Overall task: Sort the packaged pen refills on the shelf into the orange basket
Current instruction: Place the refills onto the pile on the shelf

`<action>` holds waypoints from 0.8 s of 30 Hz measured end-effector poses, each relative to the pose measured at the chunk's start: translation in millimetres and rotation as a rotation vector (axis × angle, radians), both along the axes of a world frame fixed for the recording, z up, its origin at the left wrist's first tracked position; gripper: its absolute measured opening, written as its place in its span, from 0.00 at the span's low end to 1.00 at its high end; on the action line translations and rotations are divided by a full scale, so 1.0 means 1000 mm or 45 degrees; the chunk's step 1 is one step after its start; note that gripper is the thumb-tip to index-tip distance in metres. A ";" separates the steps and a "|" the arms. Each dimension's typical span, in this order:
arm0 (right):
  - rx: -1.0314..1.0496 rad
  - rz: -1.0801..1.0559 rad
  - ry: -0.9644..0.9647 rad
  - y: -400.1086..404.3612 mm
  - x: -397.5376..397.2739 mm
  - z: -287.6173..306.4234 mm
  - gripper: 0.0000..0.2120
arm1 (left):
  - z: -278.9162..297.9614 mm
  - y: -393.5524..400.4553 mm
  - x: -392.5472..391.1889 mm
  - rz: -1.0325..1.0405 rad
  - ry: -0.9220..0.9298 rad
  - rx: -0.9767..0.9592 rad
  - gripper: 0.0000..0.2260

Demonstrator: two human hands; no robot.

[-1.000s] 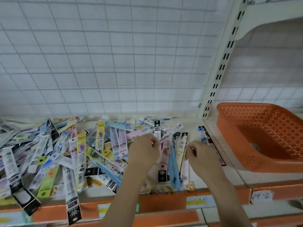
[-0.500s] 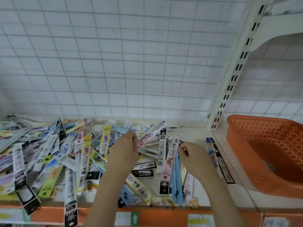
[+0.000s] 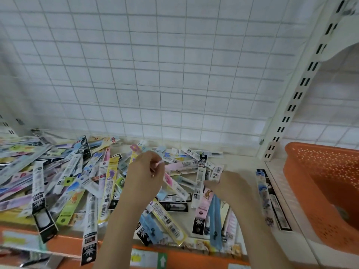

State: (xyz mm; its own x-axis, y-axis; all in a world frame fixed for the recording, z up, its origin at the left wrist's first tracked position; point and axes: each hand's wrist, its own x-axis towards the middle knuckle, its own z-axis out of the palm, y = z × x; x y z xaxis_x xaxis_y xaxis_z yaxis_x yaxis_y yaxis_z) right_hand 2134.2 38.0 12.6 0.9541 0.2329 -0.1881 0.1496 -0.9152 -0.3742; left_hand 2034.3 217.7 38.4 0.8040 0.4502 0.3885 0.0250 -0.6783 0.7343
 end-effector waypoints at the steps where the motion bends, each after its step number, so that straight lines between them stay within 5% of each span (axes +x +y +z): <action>1: 0.012 -0.016 0.019 0.001 0.002 0.000 0.20 | -0.001 0.001 0.000 0.000 0.010 -0.013 0.08; 13: 0.802 -0.056 -0.096 -0.029 -0.002 0.041 0.03 | 0.004 -0.013 0.004 -0.281 0.059 0.223 0.17; 18: 0.924 -0.129 -0.209 -0.051 -0.006 0.040 0.12 | 0.004 -0.032 0.018 -0.317 0.116 -0.002 0.37; 24: 0.860 -0.097 -0.314 -0.059 -0.012 0.033 0.07 | 0.006 -0.038 0.028 -0.152 0.157 -0.280 0.36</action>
